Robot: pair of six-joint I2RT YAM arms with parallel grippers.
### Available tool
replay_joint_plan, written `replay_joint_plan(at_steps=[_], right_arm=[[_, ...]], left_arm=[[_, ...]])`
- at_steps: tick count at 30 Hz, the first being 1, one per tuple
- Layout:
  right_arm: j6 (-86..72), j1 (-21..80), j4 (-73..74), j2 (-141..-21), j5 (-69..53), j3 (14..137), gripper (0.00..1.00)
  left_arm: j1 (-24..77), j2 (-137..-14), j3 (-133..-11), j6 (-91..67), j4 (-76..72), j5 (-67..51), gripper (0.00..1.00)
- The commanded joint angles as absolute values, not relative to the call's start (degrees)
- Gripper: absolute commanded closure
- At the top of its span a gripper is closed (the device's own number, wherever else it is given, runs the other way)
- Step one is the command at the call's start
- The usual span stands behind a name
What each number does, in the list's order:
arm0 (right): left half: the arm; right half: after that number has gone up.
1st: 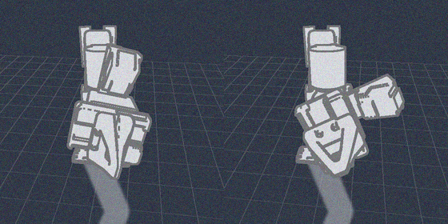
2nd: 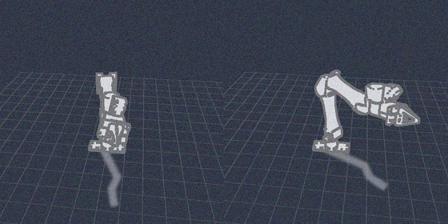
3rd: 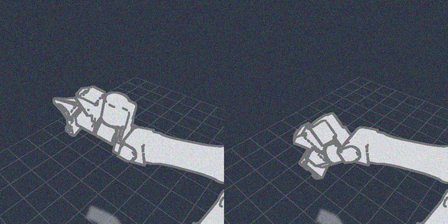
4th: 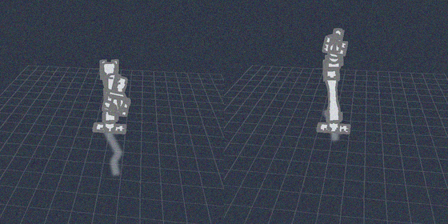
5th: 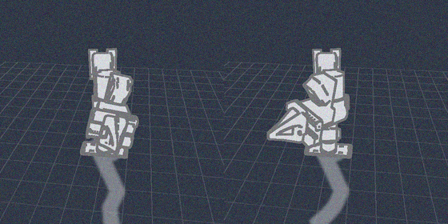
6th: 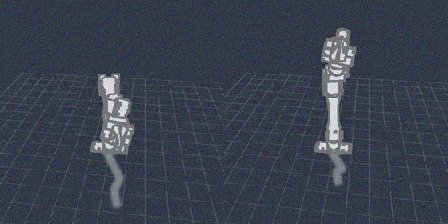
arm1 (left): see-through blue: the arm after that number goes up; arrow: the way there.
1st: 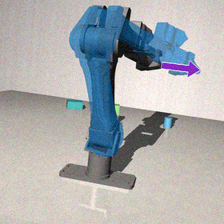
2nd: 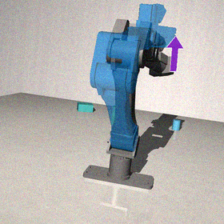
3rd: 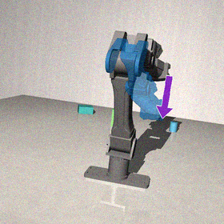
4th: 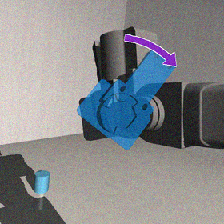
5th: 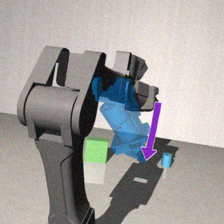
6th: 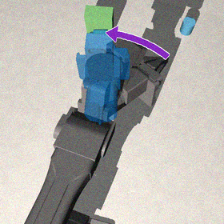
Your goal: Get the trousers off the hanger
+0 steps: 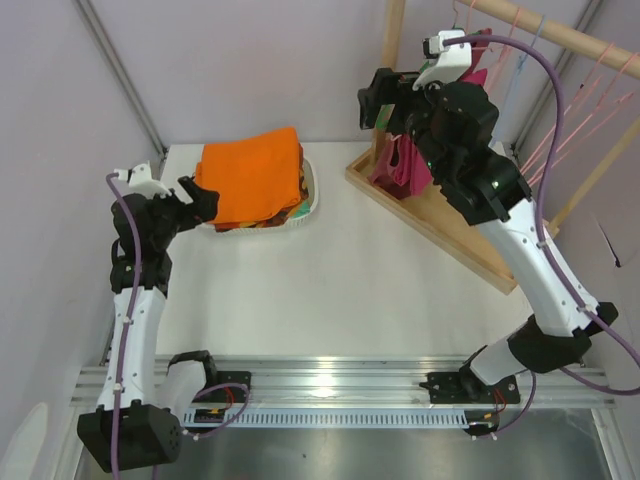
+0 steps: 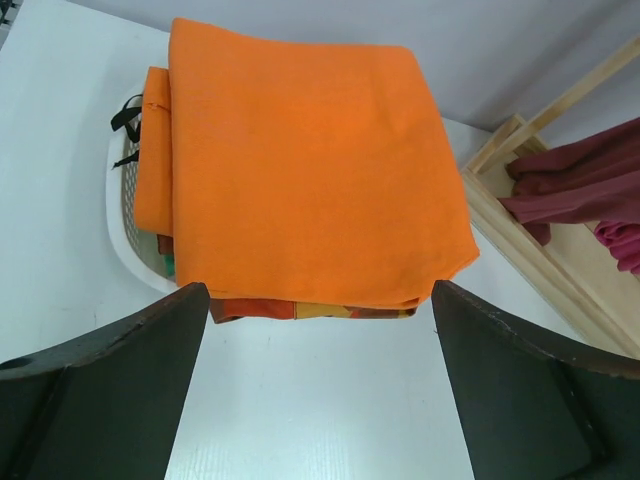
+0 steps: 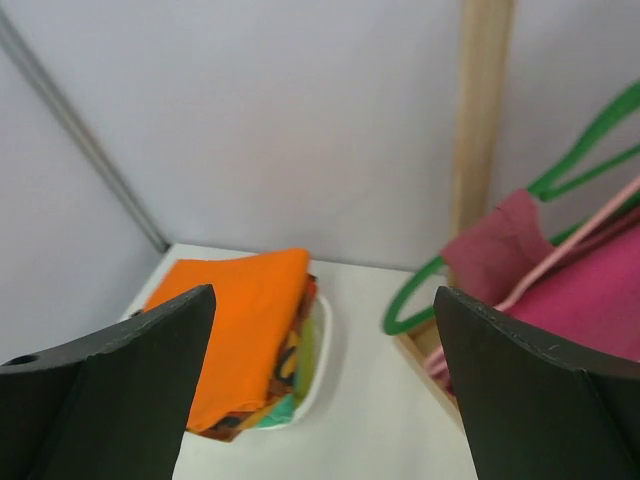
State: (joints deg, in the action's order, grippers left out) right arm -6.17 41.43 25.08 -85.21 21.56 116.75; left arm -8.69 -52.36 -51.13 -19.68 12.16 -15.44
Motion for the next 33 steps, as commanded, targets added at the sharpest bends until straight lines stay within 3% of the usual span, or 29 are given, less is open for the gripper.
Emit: replay_joint_plan(at_steps=[1, 4, 12, 33], right_arm=[[-8.00, 37.45, 29.70, -86.57, 21.35, 120.58, 0.01], [-10.54, 33.08, 32.51, -87.54, 23.99, 122.16, 0.01], [-15.38, 20.84, 32.88, -88.94, 14.77, 121.12, 0.01], [-19.42, 14.68, 27.34, -96.77, 11.51, 122.17, 0.30]], left_arm=[[-7.65, -51.59, -51.59, -16.96, 11.34, -17.14, 0.00], [-7.47, -51.42, -51.50, -16.26, 11.43, -17.40, 0.00], [-6.59, -49.57, -50.98, -15.64, 11.60, -16.79, 0.00], [-5.98, -47.02, -50.54, -14.85, 12.22, -15.20, 0.01]])
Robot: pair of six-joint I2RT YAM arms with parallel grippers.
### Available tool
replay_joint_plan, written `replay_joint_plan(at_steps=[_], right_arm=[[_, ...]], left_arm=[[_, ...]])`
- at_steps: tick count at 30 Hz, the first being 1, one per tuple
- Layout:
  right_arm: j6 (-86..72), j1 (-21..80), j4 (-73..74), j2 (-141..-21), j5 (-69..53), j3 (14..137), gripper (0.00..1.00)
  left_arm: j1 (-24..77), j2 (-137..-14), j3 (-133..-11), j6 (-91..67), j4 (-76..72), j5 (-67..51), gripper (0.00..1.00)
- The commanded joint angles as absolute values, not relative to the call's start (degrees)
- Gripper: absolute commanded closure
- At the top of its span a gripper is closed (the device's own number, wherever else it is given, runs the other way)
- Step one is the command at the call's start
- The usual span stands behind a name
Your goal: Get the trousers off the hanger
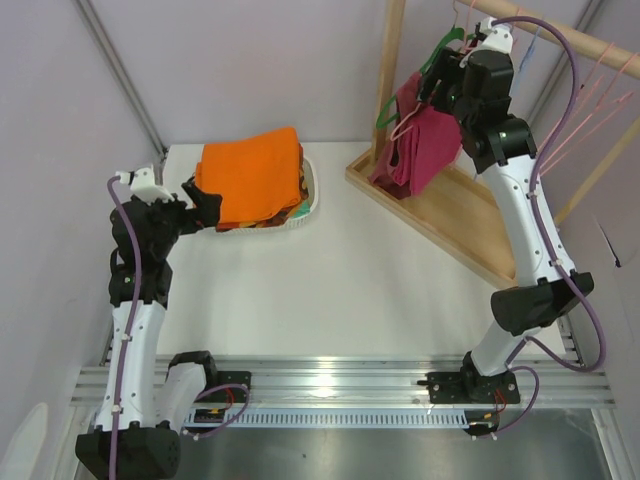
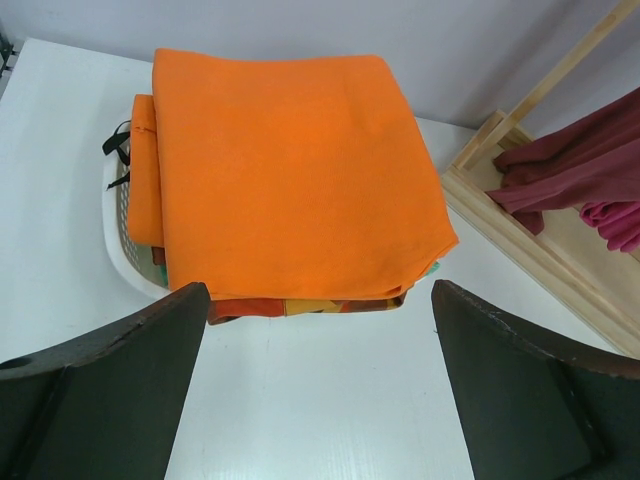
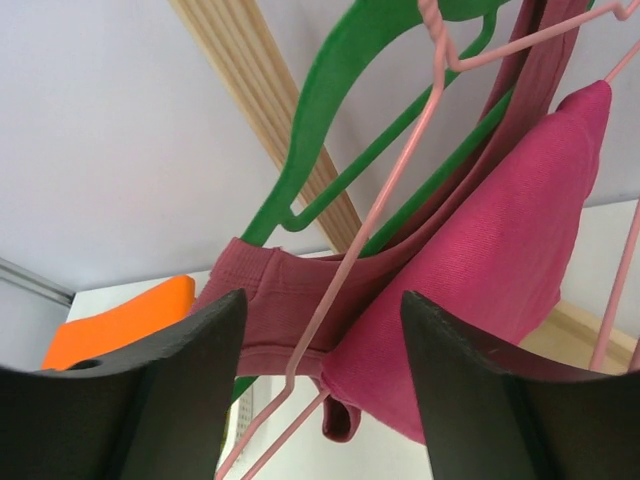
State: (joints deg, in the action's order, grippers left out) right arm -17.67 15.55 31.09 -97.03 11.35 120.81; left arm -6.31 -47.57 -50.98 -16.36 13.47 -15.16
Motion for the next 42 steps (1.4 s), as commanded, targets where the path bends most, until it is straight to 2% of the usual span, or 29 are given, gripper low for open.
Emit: replay_joint_plan(at_steps=[1, 7, 27, 32, 34, 35, 42], right_arm=[[-19.86, 14.33, 26.72, -96.59, 11.86, 121.82, 0.33], [-22.32, 12.92, 23.65, -95.89, 13.62, 120.06, 0.44], [-22.85, 11.78, 19.16, -100.37, 11.52, 119.80, 0.45], [-23.29, 11.60, 18.81, -100.72, 10.99, 119.36, 0.49], [-23.38, 11.60, 18.46, -100.46, 10.72, 119.09, 0.60], [-23.29, 11.60, 18.28, -100.46, 10.64, 119.00, 0.69], [-22.41, 11.51, 12.75, -96.33, 10.99, 112.51, 1.00]], left_arm=[[-5.98, -47.02, -50.45, -14.77, 12.22, -15.21, 0.00], [-6.24, -47.46, -50.71, -14.68, 12.04, -15.99, 0.00], [-6.50, -47.02, -50.80, -14.33, 12.13, -16.79, 0.00], [-6.77, -47.37, -50.80, -14.33, 12.04, -17.05, 0.01], [-6.77, -47.55, -50.80, -14.33, 11.95, -17.14, 0.00], [-6.77, -47.72, -50.80, -14.33, 11.95, -17.23, 0.00], [-6.77, -47.90, -50.89, -14.24, 12.13, -17.49, 0.01]])
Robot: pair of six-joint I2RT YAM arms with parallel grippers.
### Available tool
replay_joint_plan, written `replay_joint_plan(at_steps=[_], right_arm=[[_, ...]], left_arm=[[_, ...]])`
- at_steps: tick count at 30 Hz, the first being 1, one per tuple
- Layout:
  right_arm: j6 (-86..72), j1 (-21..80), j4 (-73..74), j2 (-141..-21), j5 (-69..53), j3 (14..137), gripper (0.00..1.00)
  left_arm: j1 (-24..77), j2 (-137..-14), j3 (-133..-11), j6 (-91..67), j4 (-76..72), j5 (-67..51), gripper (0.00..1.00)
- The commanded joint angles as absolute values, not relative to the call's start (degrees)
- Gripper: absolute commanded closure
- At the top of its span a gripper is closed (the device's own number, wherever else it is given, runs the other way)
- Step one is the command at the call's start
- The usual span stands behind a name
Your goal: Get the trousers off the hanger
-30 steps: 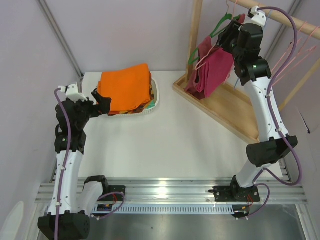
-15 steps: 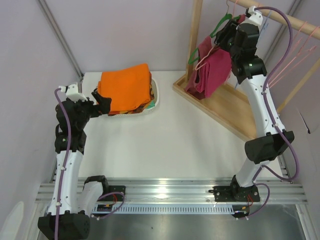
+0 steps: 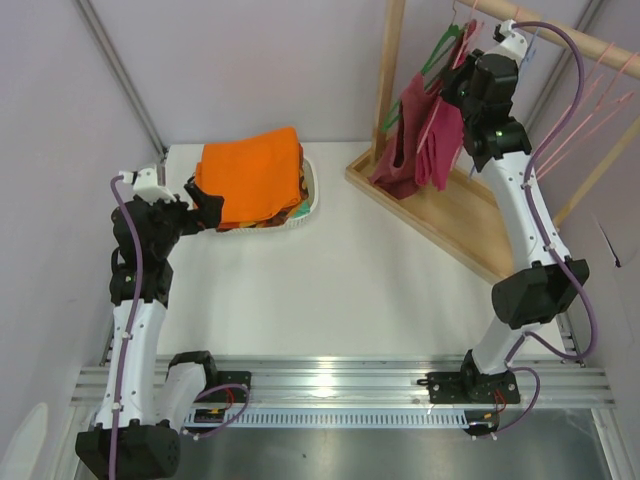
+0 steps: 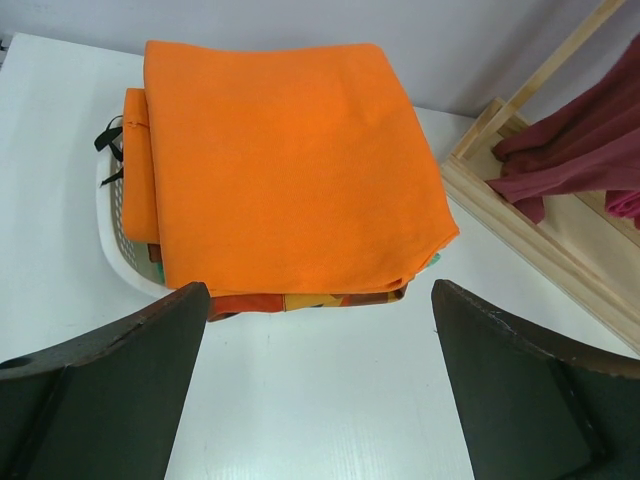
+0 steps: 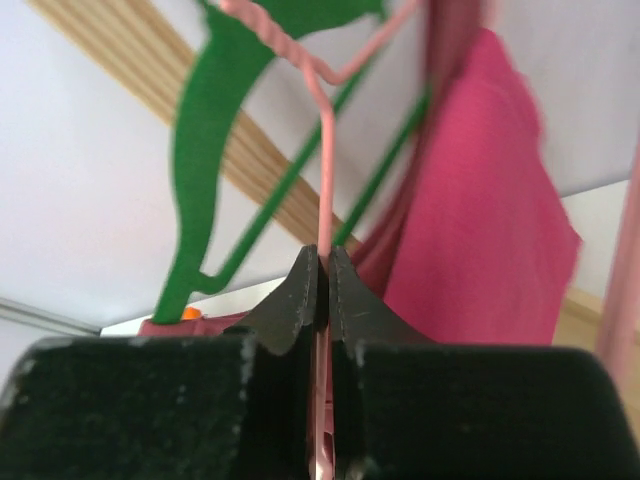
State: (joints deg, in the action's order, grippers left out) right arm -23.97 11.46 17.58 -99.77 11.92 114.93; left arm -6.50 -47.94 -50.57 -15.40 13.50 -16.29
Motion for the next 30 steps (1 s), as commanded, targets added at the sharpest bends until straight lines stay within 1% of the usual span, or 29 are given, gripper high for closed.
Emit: replay_joint_plan(at_steps=[1, 6, 16, 20, 30], right_arm=[[-22.33, 11.43, 11.79, -96.07, 10.99, 111.89, 1.00], [-19.87, 11.51, 10.28, -95.27, 6.43, 112.32, 1.00], [-16.79, 13.97, 11.60, -93.43, 2.73, 119.79, 1.00], [-14.50, 15.99, 14.32, -92.73, 3.16, 123.05, 1.00], [-9.67, 21.79, 15.38, -87.45, 10.54, 121.99, 1.00]], left_arm=[[-6.77, -47.90, -51.06, -14.24, 12.13, -17.66, 0.00], [-6.77, -47.99, -50.80, -14.06, 12.04, -18.37, 0.00], [-6.77, -48.51, -50.71, -14.15, 11.69, -19.07, 0.00], [-6.77, -48.78, -50.80, -14.15, 11.69, -19.42, 0.00], [-6.77, -49.13, -50.28, -14.41, 10.81, -21.00, 0.00]])
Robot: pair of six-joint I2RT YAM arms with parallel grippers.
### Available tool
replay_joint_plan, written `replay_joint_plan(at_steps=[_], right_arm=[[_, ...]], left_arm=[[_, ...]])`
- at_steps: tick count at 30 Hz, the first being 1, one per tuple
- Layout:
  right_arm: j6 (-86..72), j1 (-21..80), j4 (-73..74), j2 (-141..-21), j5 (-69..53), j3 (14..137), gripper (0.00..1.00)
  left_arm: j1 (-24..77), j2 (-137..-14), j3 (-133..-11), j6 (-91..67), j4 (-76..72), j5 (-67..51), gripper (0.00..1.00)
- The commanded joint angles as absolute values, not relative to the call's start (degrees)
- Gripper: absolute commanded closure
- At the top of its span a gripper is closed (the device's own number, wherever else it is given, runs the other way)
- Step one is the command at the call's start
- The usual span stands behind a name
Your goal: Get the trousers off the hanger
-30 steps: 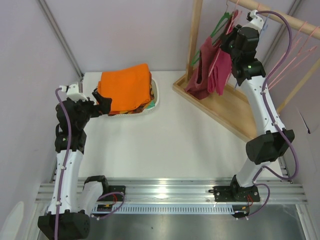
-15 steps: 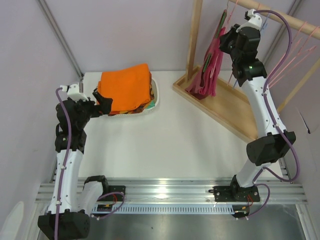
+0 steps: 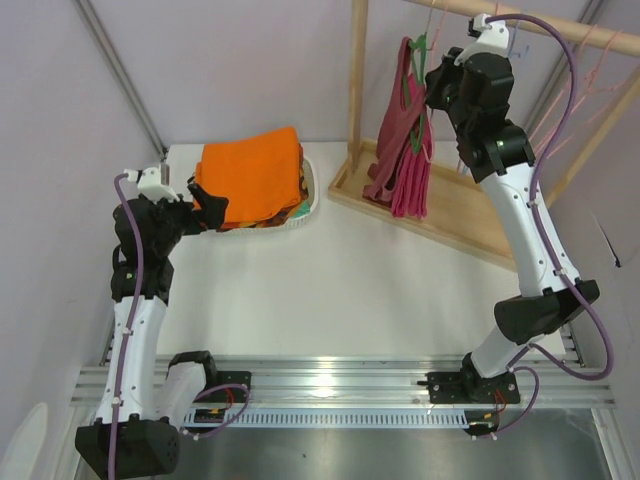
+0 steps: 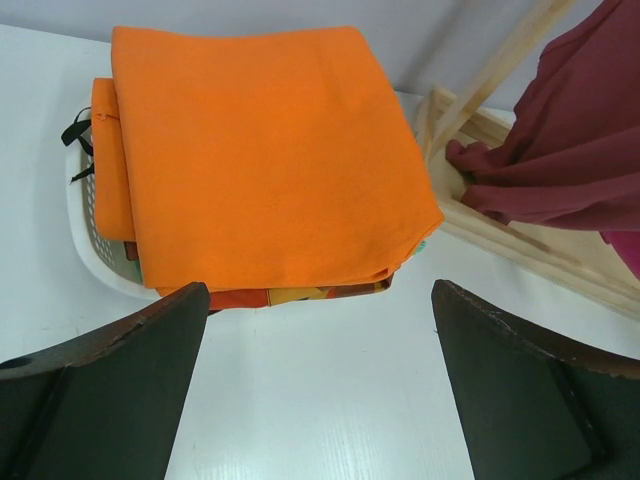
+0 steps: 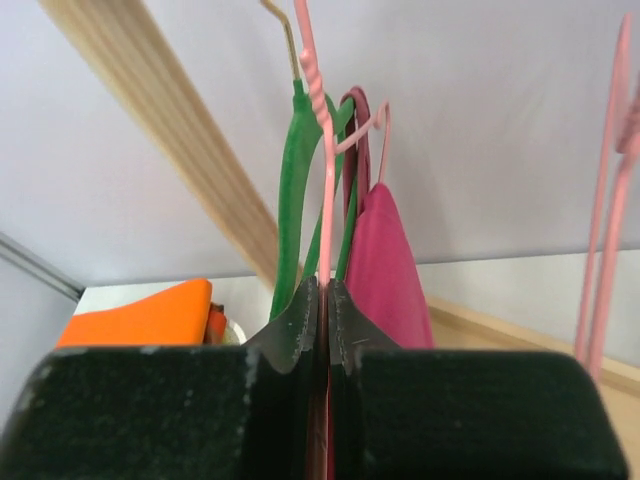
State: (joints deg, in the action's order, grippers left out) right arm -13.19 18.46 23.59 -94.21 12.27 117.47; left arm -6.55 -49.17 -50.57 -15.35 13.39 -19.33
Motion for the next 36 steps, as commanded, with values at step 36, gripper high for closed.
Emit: replay_joint_plan(at_steps=[36], right_arm=[[-5.71, 19.16, -4.21, -85.35, 12.91, 110.49, 1.00]], left_arm=[[21.26, -62.74, -61.59, -15.90, 1.76, -6.61, 0.00]])
